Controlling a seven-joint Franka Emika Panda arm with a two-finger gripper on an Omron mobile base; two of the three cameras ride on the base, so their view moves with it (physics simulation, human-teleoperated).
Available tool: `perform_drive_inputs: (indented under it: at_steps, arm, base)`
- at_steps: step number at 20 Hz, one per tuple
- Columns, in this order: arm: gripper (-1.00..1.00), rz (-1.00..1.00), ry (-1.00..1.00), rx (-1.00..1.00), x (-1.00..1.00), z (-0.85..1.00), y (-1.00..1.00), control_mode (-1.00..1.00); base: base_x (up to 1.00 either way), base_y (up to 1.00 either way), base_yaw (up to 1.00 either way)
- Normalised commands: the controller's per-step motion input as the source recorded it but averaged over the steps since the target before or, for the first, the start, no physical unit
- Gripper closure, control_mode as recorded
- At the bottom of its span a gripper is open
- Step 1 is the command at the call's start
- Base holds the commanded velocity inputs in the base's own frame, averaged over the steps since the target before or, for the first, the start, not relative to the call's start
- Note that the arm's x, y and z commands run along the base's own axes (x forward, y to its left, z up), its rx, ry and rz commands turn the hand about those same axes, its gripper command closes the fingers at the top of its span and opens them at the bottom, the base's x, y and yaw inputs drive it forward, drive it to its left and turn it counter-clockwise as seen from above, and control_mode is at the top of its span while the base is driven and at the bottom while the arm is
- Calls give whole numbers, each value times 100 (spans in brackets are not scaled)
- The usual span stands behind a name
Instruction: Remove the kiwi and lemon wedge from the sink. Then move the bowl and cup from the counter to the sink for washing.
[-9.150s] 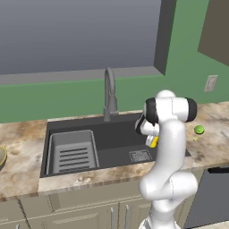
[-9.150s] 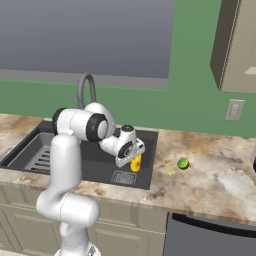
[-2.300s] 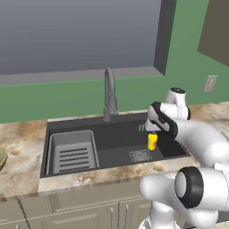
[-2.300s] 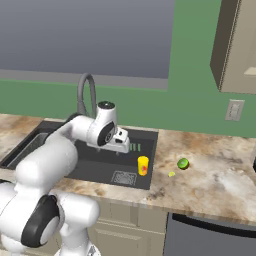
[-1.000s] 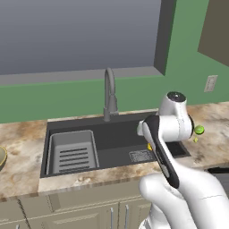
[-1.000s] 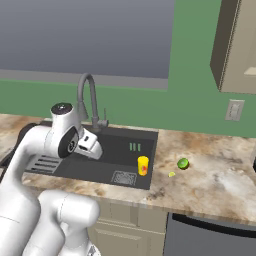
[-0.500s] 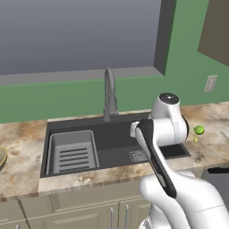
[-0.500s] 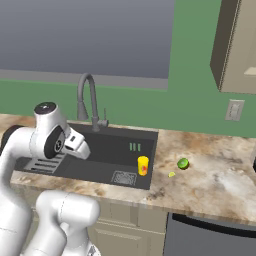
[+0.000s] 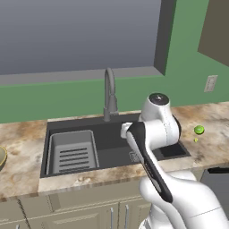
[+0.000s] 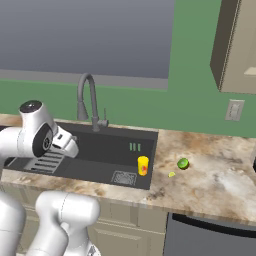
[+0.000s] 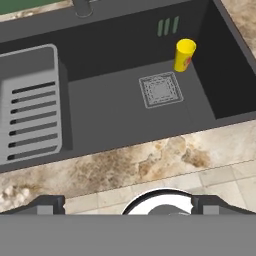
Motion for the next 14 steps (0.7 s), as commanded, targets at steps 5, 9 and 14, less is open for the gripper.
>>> perform_drive_inputs:
  at_steps: [5, 9, 14]
  arm:
    - [-100, 2, 0, 0, -1, 1, 37, -100]
    - [-100, 4, 0, 0, 0, 0, 41, -100]
    - [-100, 5, 0, 0, 0, 0, 41, -100]
  base:
    - [0, 0, 0]
    - [0, 0, 0]
    - [0, 0, 0]
